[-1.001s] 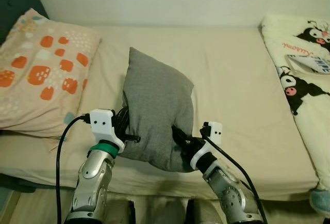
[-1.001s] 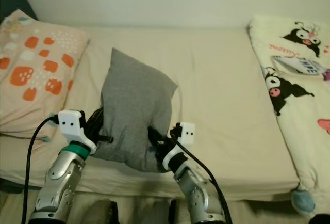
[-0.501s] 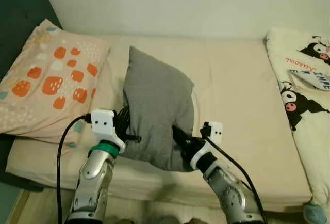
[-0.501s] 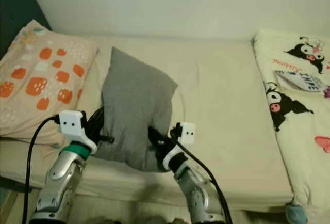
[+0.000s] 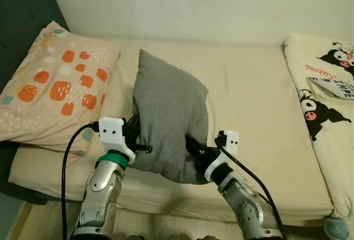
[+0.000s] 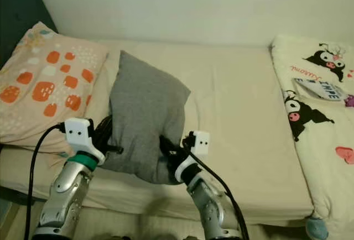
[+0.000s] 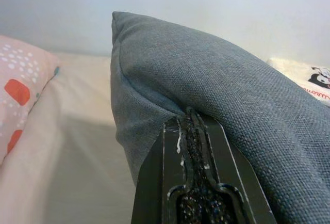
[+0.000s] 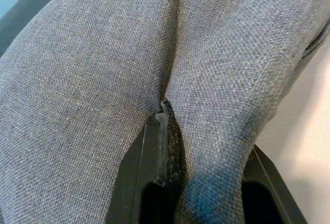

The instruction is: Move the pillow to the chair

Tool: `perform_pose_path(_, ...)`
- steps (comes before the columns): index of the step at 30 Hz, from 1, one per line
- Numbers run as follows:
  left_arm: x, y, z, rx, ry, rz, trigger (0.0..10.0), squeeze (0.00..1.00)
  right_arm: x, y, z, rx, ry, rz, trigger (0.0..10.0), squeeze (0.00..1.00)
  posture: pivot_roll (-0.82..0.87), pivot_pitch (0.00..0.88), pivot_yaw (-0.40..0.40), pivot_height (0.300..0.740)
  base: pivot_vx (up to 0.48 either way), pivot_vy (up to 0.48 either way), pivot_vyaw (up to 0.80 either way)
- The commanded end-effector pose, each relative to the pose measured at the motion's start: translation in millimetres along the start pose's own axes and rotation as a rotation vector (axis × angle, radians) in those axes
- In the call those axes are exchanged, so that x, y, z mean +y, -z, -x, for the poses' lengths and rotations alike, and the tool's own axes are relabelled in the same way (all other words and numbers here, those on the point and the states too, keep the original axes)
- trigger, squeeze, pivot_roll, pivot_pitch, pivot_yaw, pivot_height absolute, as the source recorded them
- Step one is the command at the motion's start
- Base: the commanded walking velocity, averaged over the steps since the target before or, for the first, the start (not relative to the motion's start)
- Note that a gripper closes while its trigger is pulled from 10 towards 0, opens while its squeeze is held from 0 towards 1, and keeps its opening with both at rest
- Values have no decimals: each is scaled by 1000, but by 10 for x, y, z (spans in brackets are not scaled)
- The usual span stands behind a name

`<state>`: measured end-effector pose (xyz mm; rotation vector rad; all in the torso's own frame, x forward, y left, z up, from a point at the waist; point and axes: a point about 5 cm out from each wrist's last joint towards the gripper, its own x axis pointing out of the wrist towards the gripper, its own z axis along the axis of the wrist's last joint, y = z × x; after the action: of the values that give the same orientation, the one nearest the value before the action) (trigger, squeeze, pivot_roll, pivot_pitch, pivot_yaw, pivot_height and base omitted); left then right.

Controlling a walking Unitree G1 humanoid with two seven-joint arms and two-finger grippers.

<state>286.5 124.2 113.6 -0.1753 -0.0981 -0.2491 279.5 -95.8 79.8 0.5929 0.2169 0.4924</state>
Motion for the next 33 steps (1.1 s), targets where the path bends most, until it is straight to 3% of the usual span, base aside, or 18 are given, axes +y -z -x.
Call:
perform_pose_path(1,-178,30,-20,1,77,3,10000,0,300,87,-131,-16,-111,-47,10000,0,37,6,60,740,0,0,-800)
perform_pose_path(33,-262,-17,-90,-26,133,-7,10000,0,282,60,-105,-45,-98,-39,10000,0,9,0,93,740,0,0,-800)
